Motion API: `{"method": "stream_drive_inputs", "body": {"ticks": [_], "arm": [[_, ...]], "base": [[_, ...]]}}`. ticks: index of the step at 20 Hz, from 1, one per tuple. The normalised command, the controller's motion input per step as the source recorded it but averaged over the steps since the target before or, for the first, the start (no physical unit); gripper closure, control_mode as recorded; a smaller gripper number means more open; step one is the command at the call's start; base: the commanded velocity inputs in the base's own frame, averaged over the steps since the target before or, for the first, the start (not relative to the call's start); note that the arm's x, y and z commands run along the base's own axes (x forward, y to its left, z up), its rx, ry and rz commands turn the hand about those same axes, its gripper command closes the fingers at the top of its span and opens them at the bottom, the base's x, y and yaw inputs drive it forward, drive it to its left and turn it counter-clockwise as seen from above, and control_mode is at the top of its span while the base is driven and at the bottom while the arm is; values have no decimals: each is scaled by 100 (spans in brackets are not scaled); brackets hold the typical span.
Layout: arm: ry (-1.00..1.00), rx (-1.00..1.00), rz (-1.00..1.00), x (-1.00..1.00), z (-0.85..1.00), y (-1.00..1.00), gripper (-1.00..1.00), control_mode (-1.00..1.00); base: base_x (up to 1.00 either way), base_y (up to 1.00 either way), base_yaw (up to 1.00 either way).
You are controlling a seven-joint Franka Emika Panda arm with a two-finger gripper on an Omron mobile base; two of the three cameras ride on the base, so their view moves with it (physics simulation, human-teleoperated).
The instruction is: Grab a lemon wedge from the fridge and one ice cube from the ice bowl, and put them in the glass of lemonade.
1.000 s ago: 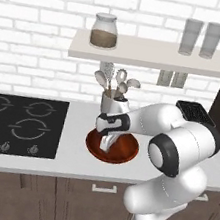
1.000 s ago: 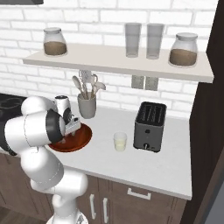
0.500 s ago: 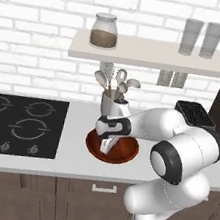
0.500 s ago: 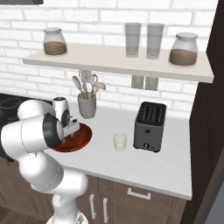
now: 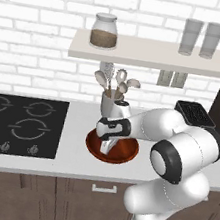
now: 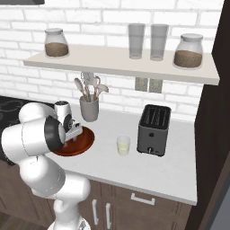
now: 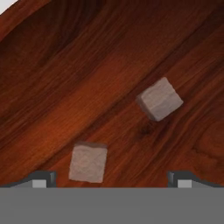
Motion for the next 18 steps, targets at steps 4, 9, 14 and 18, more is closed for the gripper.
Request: {"method": "stream_drive_inputs", "body": {"ticks": [4, 9, 14, 18], "arm": [[0, 3, -5, 11, 0, 0, -100, -100], [0, 3, -3, 0, -6, 1, -100, -100], [0, 1, 0, 0, -24, 0, -100, -100], [0, 1, 0, 0, -8, 0, -100, -100]], "base": [[0, 0, 0], [0, 0, 0], [0, 0, 0], [0, 0, 0]]}}
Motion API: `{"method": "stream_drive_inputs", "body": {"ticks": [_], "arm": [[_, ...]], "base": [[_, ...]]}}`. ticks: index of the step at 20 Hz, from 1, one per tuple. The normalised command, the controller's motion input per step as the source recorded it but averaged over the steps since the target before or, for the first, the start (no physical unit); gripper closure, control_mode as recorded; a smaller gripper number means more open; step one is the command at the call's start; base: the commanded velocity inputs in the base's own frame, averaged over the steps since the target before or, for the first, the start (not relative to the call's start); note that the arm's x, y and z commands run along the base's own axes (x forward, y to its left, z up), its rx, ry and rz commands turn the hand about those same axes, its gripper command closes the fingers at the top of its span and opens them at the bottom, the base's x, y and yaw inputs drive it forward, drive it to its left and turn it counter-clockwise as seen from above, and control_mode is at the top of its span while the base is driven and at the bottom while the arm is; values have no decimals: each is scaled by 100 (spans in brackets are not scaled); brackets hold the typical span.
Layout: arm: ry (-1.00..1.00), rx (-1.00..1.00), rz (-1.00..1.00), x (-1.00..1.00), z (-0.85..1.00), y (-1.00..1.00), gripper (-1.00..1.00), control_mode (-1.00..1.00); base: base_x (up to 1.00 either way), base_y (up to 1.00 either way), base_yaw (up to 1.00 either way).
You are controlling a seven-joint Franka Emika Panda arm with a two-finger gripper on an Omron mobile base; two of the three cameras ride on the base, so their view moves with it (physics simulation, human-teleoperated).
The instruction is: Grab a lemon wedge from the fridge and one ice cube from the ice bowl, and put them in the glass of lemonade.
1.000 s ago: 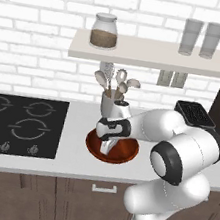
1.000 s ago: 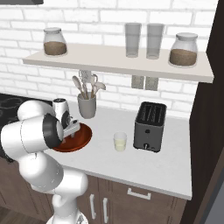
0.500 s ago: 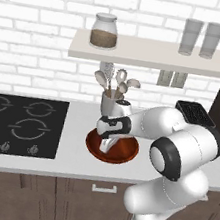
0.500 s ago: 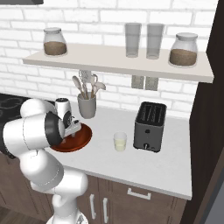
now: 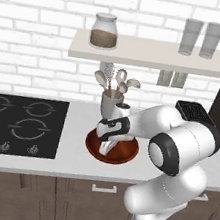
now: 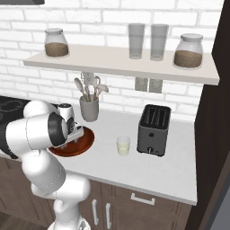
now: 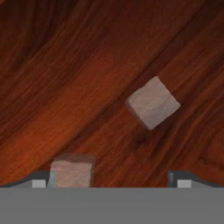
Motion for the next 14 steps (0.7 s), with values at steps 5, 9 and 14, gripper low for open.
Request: {"method": "stream_drive_inputs", "body": {"ticks": [5, 9, 14], "arm": [[0, 0, -1, 3, 0, 9, -100, -100], [0, 0, 0, 4, 0, 15, -100, -100], [0, 0, 0, 0, -3, 5, -100, -100]], "base": [[0, 0, 0], [0, 0, 0], [0, 0, 0]]}}
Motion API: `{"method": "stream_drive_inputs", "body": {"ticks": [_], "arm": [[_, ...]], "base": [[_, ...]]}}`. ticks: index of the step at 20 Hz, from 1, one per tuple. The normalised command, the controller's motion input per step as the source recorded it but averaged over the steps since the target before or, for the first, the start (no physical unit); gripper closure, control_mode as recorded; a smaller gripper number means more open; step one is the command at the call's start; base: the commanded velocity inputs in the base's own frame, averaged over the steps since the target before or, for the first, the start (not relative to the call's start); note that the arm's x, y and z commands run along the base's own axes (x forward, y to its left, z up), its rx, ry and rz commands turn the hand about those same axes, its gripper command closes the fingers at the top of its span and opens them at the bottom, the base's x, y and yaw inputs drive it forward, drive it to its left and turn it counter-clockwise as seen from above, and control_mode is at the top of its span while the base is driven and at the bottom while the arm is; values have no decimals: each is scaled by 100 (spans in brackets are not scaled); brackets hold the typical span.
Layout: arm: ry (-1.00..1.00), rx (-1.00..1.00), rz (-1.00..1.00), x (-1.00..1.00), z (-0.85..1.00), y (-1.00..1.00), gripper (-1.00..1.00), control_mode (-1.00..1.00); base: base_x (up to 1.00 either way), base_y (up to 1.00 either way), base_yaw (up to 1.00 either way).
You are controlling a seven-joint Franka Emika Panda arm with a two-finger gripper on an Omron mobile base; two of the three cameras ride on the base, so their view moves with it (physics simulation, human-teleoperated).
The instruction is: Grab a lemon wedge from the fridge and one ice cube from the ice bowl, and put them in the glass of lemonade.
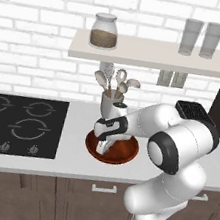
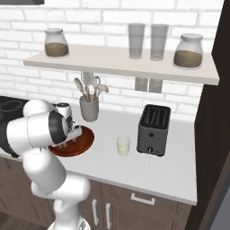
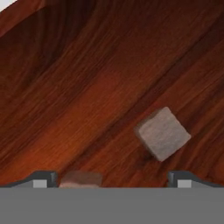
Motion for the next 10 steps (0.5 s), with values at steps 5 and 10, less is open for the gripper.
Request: {"method": "stream_drive_inputs", "body": {"ticks": [5, 10], "arm": [[0, 0, 0, 0, -10, 0, -100, -100], [0, 0, 0, 0, -3, 0, 100, -100]], "base": [[0, 0, 0], [0, 0, 0]]}}
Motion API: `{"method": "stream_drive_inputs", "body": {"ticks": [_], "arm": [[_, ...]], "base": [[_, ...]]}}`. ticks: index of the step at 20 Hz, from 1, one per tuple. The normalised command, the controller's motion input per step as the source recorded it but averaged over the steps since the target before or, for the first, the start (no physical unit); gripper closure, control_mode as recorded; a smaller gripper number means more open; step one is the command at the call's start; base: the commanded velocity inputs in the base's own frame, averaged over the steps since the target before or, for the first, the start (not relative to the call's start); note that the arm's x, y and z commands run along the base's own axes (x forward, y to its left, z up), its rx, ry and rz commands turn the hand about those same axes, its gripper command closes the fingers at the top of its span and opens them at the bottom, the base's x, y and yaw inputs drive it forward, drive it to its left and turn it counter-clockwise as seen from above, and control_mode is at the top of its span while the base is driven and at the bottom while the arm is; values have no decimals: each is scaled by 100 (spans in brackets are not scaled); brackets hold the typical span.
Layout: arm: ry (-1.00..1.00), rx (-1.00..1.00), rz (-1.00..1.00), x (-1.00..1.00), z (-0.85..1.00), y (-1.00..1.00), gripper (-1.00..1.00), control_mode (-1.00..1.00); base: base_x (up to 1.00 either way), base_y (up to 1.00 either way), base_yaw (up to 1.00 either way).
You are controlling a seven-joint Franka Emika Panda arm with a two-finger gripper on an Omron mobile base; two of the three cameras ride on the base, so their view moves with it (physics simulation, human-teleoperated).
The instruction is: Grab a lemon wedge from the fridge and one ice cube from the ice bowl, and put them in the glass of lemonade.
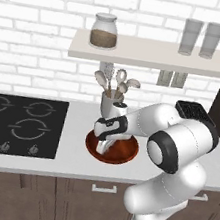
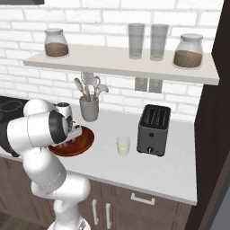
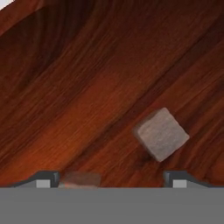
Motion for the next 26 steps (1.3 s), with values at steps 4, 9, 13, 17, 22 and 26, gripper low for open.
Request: {"method": "stream_drive_inputs", "body": {"ticks": [4, 9, 13, 17, 22, 26], "arm": [[0, 0, 0, 0, 0, 0, 100, -100], [0, 0, 0, 0, 0, 0, 100, -100], [0, 0, -2, -8, 11, -1, 100, -100], [0, 0, -1, -26, 85, -14, 100, -100], [0, 4, -1, -23, 88, -44, 100, -100], [0, 1, -13, 3, 64, -43, 100, -100]], "base": [[0, 0, 0], [0, 0, 0], [0, 0, 0], [0, 0, 0], [0, 0, 0], [0, 0, 0]]}}
